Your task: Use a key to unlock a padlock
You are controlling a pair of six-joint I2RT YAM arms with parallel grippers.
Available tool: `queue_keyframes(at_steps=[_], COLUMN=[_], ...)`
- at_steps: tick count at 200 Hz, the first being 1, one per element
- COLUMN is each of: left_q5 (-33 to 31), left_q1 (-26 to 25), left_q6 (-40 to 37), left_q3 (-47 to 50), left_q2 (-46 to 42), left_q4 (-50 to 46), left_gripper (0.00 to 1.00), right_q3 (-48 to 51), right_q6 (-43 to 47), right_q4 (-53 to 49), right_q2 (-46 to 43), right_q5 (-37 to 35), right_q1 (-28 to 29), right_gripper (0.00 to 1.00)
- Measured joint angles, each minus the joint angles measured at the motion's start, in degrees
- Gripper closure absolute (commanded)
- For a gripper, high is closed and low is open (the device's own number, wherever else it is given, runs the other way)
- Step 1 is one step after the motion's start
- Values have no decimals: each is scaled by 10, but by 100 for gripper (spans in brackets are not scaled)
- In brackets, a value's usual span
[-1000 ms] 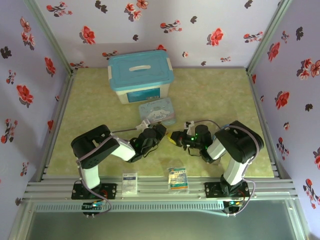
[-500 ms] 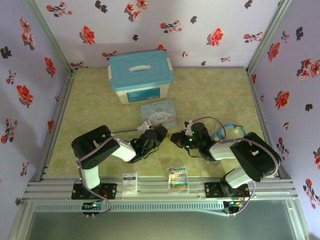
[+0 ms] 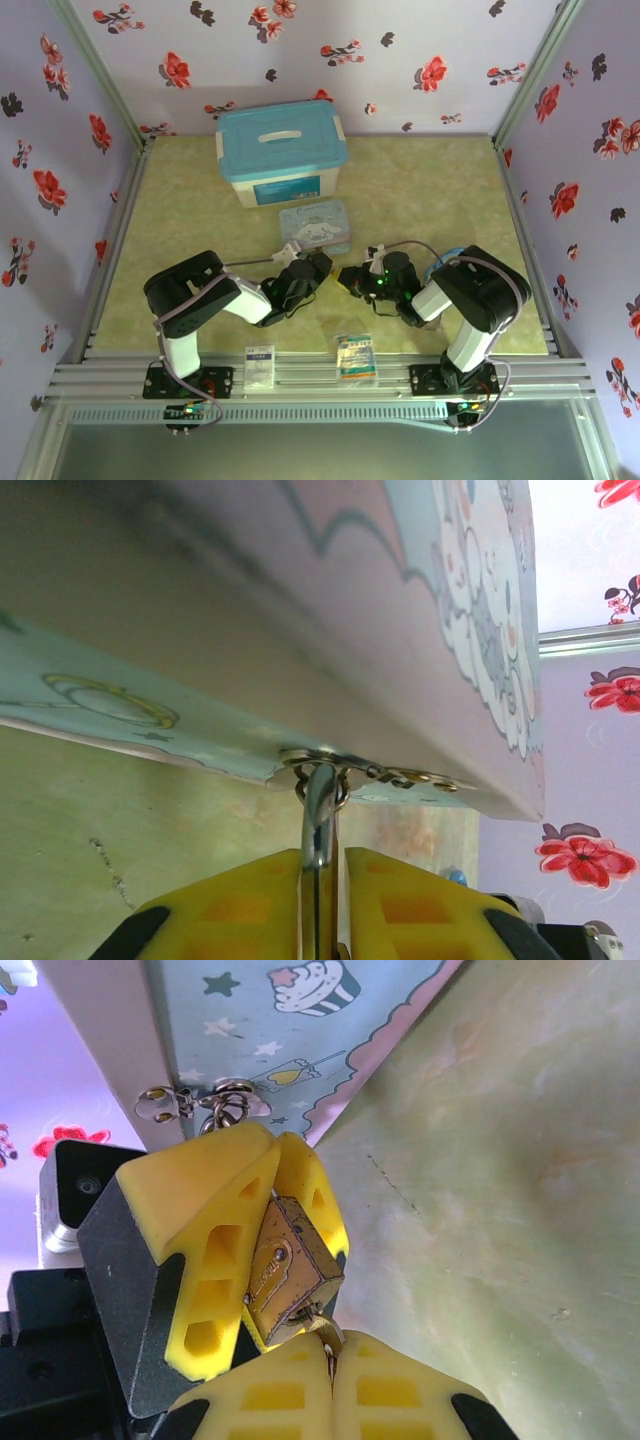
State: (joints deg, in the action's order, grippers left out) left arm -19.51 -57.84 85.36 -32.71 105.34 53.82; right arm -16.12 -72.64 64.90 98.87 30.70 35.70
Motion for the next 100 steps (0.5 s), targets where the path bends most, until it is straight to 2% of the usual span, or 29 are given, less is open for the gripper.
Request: queue_keyframes(at_steps=[7,24,33,49,100], left_q5=[-1,-2,2,5,22], left_q1=[0,0,0,-1,-7], left_q6=[0,0,0,0,-3], left_q3=[1,2,2,4,7], left_q2=[0,0,1,1,0], left_q4=[2,4,6,11,18], left_gripper=[100,100,100,100,100], right_q3=[0,1,1,4,11], right_q6=[-5,-16,-14,-9,43], right_q4=[7,13,16,4,-105], right_q2=[5,8,8,4,-80], right_q5=[1,1,-3,-9,-33], right_q1=[0,0,0,-1,-1], right_gripper=[99,78,73,69,69])
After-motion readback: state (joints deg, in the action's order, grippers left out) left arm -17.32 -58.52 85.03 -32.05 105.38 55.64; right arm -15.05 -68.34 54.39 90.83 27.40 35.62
